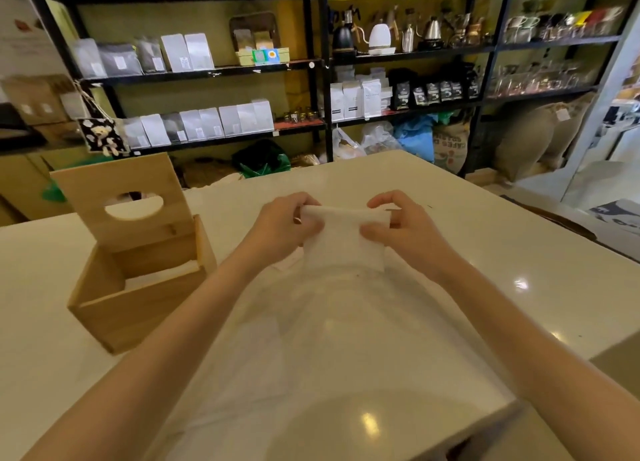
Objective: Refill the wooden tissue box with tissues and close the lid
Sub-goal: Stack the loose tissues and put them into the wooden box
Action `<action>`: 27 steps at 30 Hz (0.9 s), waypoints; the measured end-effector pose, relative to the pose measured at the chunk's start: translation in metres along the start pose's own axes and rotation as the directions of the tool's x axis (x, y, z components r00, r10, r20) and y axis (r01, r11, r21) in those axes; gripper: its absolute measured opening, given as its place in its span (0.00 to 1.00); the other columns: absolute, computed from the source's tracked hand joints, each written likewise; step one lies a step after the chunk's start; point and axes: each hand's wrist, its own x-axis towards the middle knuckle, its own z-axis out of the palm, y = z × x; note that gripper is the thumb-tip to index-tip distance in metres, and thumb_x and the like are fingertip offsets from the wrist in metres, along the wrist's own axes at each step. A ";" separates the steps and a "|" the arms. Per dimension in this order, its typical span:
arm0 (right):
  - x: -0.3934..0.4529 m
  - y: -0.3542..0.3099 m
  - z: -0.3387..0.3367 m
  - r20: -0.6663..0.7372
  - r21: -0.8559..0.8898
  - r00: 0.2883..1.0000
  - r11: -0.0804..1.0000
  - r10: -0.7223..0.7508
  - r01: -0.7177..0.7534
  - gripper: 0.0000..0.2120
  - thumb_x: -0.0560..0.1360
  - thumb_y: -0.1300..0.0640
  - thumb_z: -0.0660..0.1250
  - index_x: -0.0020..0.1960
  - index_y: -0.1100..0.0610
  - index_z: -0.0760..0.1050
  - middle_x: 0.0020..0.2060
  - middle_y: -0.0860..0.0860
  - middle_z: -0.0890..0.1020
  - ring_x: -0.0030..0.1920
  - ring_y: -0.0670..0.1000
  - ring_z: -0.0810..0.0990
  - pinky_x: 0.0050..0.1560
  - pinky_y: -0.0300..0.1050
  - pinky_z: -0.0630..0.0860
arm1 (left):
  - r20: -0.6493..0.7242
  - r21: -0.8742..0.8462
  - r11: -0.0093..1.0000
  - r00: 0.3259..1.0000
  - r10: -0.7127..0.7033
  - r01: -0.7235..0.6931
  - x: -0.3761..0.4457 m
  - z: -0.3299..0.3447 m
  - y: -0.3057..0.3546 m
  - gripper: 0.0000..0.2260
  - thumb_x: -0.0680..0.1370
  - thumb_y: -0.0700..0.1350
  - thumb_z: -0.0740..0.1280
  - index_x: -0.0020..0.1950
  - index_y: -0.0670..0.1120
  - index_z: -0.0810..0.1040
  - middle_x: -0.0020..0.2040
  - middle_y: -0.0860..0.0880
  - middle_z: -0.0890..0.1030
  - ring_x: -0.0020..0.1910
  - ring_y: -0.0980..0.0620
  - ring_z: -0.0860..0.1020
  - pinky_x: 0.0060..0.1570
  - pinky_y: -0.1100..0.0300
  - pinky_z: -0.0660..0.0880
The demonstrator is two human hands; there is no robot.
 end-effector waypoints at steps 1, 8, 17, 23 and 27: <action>-0.007 -0.007 0.002 -0.005 0.070 1.000 0.997 -0.015 0.016 0.13 0.71 0.61 0.69 0.51 0.49 0.71 0.44 0.65 0.82 0.44 0.63 0.82 0.46 0.58 0.78 | -0.021 -0.043 0.999 1.000 -0.021 0.020 -0.008 -0.008 0.004 0.07 0.75 0.42 0.65 0.53 0.47 0.75 0.46 0.49 0.78 0.42 0.53 0.78 0.38 0.63 0.78; -0.046 -0.039 0.024 0.122 0.211 0.976 0.965 -0.182 0.154 0.08 0.73 0.63 0.67 0.50 0.53 0.79 0.27 0.57 0.78 0.30 0.48 0.75 0.34 0.36 0.73 | -0.075 -0.420 0.885 0.964 -0.255 0.201 -0.085 -0.053 0.012 0.22 0.72 0.41 0.69 0.64 0.53 0.69 0.32 0.53 0.82 0.35 0.58 0.81 0.38 0.65 0.75; -0.070 -0.040 0.074 0.345 0.163 0.933 0.985 -0.102 0.047 0.06 0.70 0.62 0.70 0.41 0.52 0.82 0.40 0.60 0.82 0.37 0.48 0.78 0.35 0.35 0.73 | -0.127 -0.359 0.874 0.911 -0.393 0.327 -0.154 -0.061 -0.019 0.05 0.72 0.40 0.69 0.44 0.50 0.82 0.45 0.52 0.82 0.44 0.54 0.79 0.40 0.66 0.76; -0.078 -0.034 0.100 0.383 0.034 0.920 0.996 -0.086 0.079 0.05 0.70 0.59 0.71 0.45 0.52 0.82 0.47 0.61 0.83 0.41 0.54 0.79 0.44 0.38 0.75 | -0.052 -0.341 0.821 0.863 -0.503 0.458 -0.176 -0.063 -0.038 0.11 0.71 0.42 0.71 0.52 0.48 0.80 0.48 0.50 0.79 0.45 0.54 0.77 0.36 0.69 0.74; -0.080 -0.030 0.105 0.406 -0.009 0.911 0.996 -0.073 0.084 0.06 0.71 0.60 0.70 0.47 0.55 0.82 0.39 0.56 0.80 0.36 0.47 0.75 0.33 0.27 0.68 | -0.034 -0.309 0.801 0.835 -0.548 0.513 -0.181 -0.060 -0.045 0.10 0.70 0.42 0.72 0.49 0.50 0.80 0.41 0.48 0.80 0.36 0.52 0.76 0.33 0.67 0.74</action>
